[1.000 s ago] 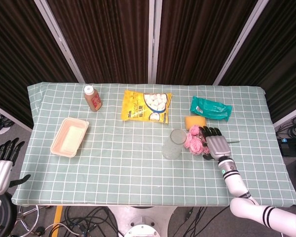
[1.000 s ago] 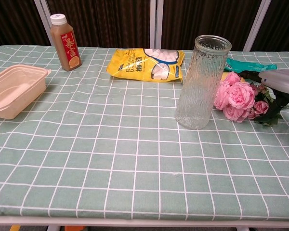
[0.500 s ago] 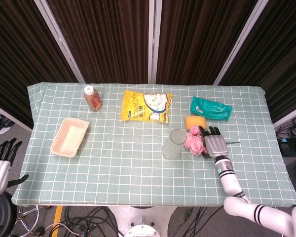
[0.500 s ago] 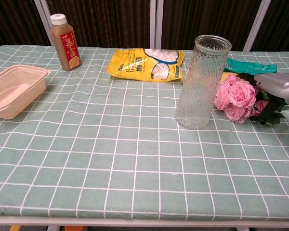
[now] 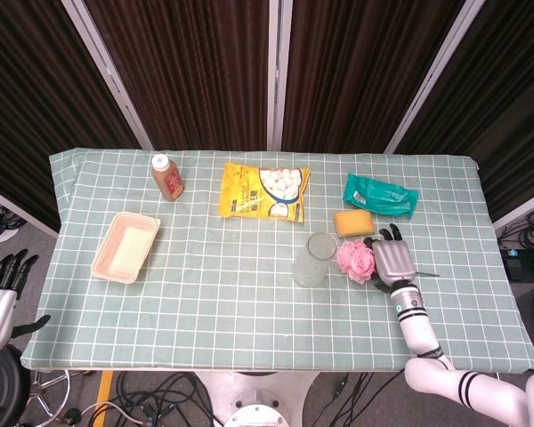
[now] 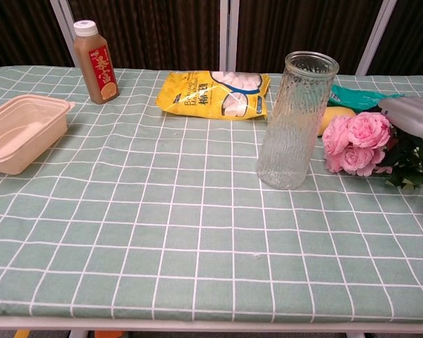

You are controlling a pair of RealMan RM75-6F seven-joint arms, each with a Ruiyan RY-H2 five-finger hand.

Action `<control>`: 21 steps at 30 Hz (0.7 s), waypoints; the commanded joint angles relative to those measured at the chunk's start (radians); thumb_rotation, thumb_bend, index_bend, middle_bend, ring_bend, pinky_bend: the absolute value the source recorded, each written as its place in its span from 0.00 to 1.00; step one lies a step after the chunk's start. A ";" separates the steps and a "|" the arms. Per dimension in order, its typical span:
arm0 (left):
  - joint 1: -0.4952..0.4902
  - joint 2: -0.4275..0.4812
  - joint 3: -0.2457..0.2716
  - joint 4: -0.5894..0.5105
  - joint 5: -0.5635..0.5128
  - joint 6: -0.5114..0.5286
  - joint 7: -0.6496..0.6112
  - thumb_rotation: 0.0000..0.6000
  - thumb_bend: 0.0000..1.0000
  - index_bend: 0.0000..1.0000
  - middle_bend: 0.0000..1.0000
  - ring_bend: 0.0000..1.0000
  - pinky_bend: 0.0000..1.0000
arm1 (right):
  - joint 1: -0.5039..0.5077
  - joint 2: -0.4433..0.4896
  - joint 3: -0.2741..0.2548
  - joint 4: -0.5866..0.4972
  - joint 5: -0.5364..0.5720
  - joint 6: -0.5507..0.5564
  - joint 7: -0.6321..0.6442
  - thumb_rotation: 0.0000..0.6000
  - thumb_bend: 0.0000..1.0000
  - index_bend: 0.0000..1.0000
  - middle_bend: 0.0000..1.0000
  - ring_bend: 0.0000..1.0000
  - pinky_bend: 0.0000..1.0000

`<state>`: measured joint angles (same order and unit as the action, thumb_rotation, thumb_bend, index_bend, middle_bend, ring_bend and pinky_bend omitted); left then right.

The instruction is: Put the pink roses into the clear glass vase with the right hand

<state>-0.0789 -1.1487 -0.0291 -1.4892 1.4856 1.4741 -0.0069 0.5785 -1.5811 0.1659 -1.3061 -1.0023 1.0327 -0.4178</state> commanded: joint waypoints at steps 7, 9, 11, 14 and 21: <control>-0.005 0.000 0.001 -0.007 0.004 -0.007 0.010 1.00 0.09 0.07 0.00 0.00 0.11 | -0.071 0.199 0.056 -0.242 -0.121 0.188 0.074 1.00 0.25 0.42 0.50 0.18 0.00; -0.005 0.001 0.002 -0.008 0.005 -0.008 0.011 1.00 0.09 0.07 0.00 0.00 0.11 | -0.082 0.251 0.081 -0.312 -0.140 0.223 0.087 1.00 0.25 0.42 0.50 0.18 0.00; -0.005 0.002 0.002 -0.010 0.003 -0.009 0.013 1.00 0.09 0.07 0.00 0.00 0.11 | -0.090 0.312 0.114 -0.389 -0.161 0.258 0.101 1.00 0.25 0.42 0.50 0.18 0.00; -0.003 0.004 0.002 -0.015 0.001 -0.008 0.016 1.00 0.09 0.07 0.00 0.00 0.11 | -0.091 0.387 0.167 -0.483 -0.174 0.284 0.124 1.00 0.25 0.42 0.50 0.18 0.01; -0.002 0.011 0.004 -0.022 -0.001 -0.009 0.022 1.00 0.09 0.07 0.00 0.00 0.11 | -0.063 0.501 0.293 -0.643 -0.134 0.281 0.210 1.00 0.25 0.42 0.51 0.20 0.03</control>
<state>-0.0808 -1.1376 -0.0252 -1.5106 1.4848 1.4644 0.0153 0.5049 -1.1056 0.4236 -1.9094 -1.1498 1.3086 -0.2439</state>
